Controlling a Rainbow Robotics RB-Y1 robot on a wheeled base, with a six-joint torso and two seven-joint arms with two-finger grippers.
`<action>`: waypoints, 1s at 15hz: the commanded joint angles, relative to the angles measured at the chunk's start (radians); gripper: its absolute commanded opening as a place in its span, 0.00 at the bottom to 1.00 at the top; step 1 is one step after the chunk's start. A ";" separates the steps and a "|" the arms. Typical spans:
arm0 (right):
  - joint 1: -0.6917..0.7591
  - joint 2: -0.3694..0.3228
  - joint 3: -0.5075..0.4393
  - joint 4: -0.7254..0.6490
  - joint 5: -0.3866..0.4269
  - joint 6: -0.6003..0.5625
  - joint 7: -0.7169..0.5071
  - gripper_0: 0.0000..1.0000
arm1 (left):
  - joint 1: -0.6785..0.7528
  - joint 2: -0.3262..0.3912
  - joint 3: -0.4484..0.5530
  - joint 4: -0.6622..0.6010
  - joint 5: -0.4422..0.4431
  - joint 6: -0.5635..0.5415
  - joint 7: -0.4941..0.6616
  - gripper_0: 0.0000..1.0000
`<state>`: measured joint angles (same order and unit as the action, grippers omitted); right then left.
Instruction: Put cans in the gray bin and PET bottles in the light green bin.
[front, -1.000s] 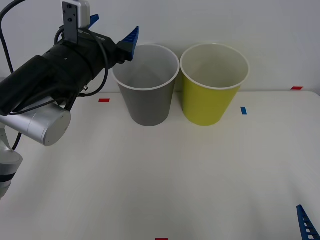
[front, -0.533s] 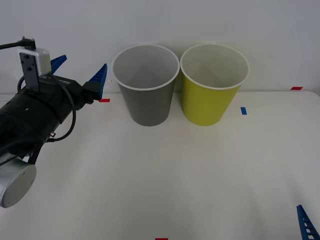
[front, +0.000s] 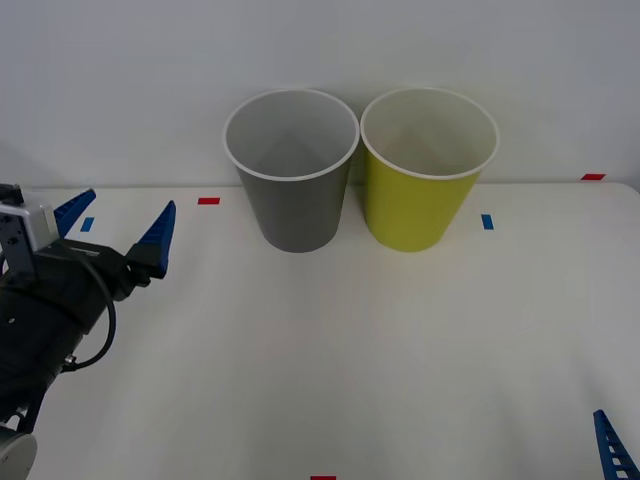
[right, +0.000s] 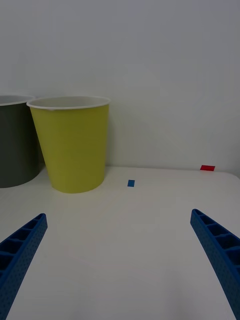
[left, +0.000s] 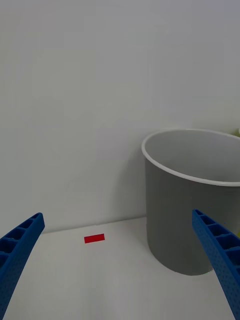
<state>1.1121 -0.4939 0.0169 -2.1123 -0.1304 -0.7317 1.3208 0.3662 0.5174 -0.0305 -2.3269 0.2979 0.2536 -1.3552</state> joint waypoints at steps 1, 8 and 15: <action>0.000 0.000 0.000 0.000 0.000 0.000 0.000 1.00 | 0.103 -0.019 -0.003 0.041 0.000 -0.159 -0.005 1.00; 0.000 0.000 0.000 0.000 0.000 0.000 0.000 1.00 | 0.304 -0.019 -0.052 0.239 -0.033 -0.636 -0.008 1.00; 0.000 0.000 0.000 0.000 0.000 0.000 0.000 1.00 | 0.525 -0.019 -0.054 0.238 -0.063 -0.809 -0.008 1.00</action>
<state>1.1121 -0.4939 0.0169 -2.1123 -0.1304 -0.7317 1.3208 0.8705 0.4986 -0.0833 -2.0883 0.2383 -0.5416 -1.3634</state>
